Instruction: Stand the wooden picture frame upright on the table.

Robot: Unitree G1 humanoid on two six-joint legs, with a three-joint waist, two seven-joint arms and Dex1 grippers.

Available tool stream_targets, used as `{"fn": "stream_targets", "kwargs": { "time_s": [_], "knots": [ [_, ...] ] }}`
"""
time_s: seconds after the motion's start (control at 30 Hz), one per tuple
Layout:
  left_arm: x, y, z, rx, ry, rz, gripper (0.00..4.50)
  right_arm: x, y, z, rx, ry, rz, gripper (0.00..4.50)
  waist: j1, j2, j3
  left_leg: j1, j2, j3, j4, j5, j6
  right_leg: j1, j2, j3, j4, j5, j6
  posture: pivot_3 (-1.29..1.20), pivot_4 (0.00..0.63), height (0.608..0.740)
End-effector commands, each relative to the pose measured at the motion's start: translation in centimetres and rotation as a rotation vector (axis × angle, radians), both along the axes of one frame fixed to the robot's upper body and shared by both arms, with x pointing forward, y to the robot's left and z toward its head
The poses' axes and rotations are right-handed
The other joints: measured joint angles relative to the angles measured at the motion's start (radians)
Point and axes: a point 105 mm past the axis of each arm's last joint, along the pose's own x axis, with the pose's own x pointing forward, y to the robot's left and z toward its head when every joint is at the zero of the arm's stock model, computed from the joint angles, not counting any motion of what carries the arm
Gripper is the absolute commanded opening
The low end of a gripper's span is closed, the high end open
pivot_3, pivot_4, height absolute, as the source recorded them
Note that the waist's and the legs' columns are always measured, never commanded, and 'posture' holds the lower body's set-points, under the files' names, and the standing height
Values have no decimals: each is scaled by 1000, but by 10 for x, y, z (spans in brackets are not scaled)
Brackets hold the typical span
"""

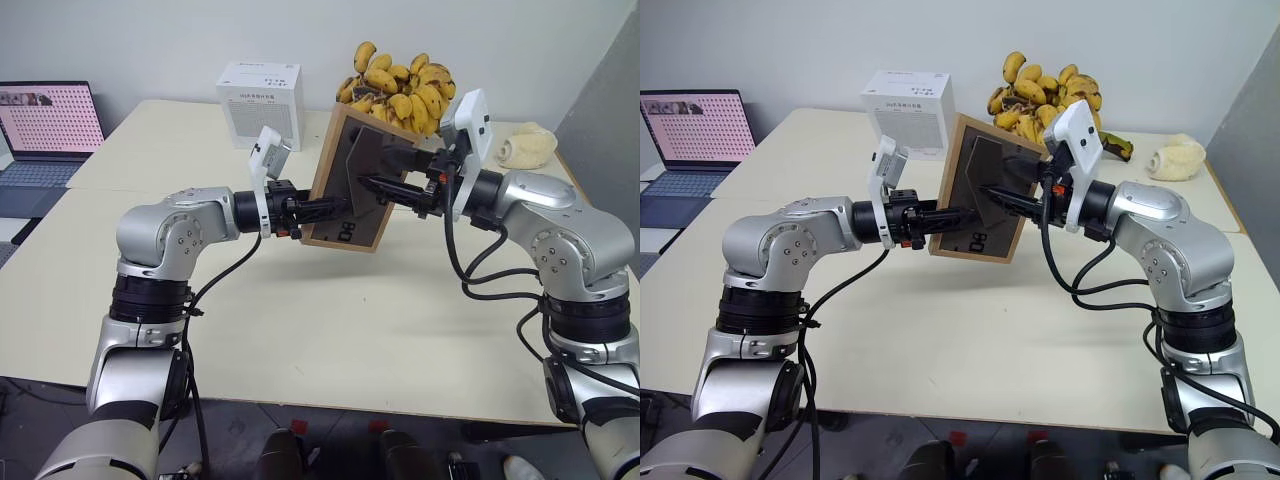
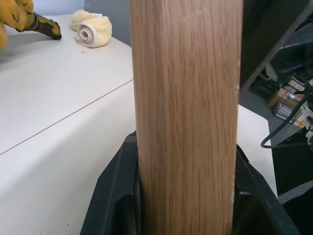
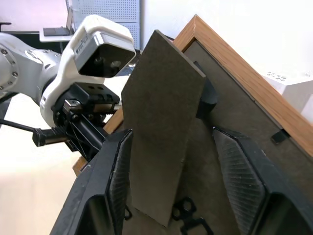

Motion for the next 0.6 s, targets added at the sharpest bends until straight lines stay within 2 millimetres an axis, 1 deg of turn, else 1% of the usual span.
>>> {"fn": "stream_targets", "kwargs": {
  "time_s": [0.03,0.2,0.3,0.37,0.6],
  "knots": [
    [-8,-12,30,-53,-117,-74,1416,-5,6,9,29,-24,3,2721,0,0,0,0,0,0,0,0,0,0,0,0,0,0,0,0,150,740],
    [6,-11,24,-52,-100,-30,1416,-13,17,13,63,-22,32,2721,0,0,0,0,0,0,1,0,0,0,0,0,1,0,0,0,150,740],
    [21,-6,23,-67,-88,27,1416,-19,19,14,87,-16,34,2721,0,0,0,0,0,0,1,0,0,0,0,0,1,0,0,0,150,740],
    [28,-5,25,-78,-83,48,1416,-21,19,14,94,-10,32,2721,0,0,0,0,0,-1,1,0,0,0,0,-1,2,0,0,0,150,740],
    [32,-3,28,-80,-100,48,1416,-24,14,6,85,8,6,2721,0,0,0,0,0,-1,1,0,0,0,0,-1,2,0,0,0,150,740]
  ]
}}
